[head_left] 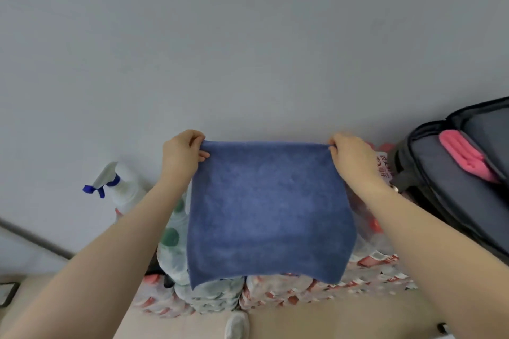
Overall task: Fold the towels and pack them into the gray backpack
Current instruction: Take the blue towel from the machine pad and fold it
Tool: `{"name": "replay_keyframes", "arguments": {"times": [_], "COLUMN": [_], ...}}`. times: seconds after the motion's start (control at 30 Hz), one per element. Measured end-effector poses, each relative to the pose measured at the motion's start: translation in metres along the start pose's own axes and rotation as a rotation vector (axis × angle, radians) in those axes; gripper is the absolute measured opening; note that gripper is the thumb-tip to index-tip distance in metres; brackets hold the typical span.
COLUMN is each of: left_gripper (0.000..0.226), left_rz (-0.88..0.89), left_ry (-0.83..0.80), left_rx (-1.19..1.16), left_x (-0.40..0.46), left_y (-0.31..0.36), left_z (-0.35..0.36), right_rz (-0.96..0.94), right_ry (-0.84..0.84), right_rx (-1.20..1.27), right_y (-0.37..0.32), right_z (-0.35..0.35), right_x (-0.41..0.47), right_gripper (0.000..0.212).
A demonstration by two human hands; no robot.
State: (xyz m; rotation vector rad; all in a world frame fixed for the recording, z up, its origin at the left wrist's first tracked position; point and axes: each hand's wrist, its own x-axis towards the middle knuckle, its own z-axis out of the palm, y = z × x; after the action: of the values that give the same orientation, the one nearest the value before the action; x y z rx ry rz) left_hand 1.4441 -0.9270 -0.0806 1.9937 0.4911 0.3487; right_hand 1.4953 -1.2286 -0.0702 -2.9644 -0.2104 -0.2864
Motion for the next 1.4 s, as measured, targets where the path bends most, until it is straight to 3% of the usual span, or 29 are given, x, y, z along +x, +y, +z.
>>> {"name": "replay_keyframes", "arguments": {"times": [0.23,0.33,0.43,0.5,0.57,0.63,0.67,0.87,1.0,1.1,1.2,1.3,1.4], "left_gripper": [0.013,0.019,0.033,0.041,0.06,0.083,0.089,0.069,0.064,0.056,0.046,0.039,0.036], "left_rz": [0.196,0.191,0.41,0.64,0.698,0.517,0.428,0.235,0.22,0.301,0.242,-0.019,-0.331], "left_ry": [-0.019,-0.004,0.049,-0.057,-0.335,-0.515,-0.518,-0.31,-0.2,-0.045,0.15,0.248,0.148], "left_rx": [0.301,0.423,0.587,0.639,0.763,0.895,0.943,0.926,0.789,0.647,0.466,0.32,0.02], "left_x": [0.039,0.037,0.018,0.005,-0.01,-0.022,-0.025,-0.046,-0.089,-0.131,-0.172,-0.191,-0.203], "left_y": [-0.021,-0.023,-0.019,-0.019,-0.02,-0.028,-0.032,-0.04,-0.044,-0.042,-0.041,-0.056,-0.063], "left_z": [0.015,0.021,0.031,0.041,0.05,0.051,0.049,0.023,-0.002,-0.013,-0.019,-0.026,-0.028], "right_rz": [0.034,0.075,-0.092,-0.277,-0.393,-0.401,-0.373,-0.091,0.0,0.012,0.128,0.316,0.522], "right_ry": [-0.052,-0.068,-0.034,-0.124,-0.315,-0.439,-0.454,-0.417,-0.427,-0.231,-0.045,-0.056,-0.121], "right_rx": [0.053,0.044,0.077,0.167,0.139,0.049,0.017,-0.041,-0.001,0.203,0.314,0.561,0.911], "right_y": [-0.007,-0.017,-0.041,-0.062,-0.076,-0.075,-0.071,-0.012,0.012,0.0,-0.003,0.003,0.004], "right_z": [0.036,0.042,0.044,0.047,0.05,0.056,0.056,0.043,0.024,0.011,0.013,0.027,0.032], "right_x": [0.047,0.04,0.016,-0.001,-0.016,-0.024,-0.027,-0.06,-0.104,-0.14,-0.165,-0.179,-0.185], "right_gripper": [0.016,0.018,0.029,0.046,0.059,0.06,0.061,0.061,0.062,0.058,0.048,0.025,0.013]}}
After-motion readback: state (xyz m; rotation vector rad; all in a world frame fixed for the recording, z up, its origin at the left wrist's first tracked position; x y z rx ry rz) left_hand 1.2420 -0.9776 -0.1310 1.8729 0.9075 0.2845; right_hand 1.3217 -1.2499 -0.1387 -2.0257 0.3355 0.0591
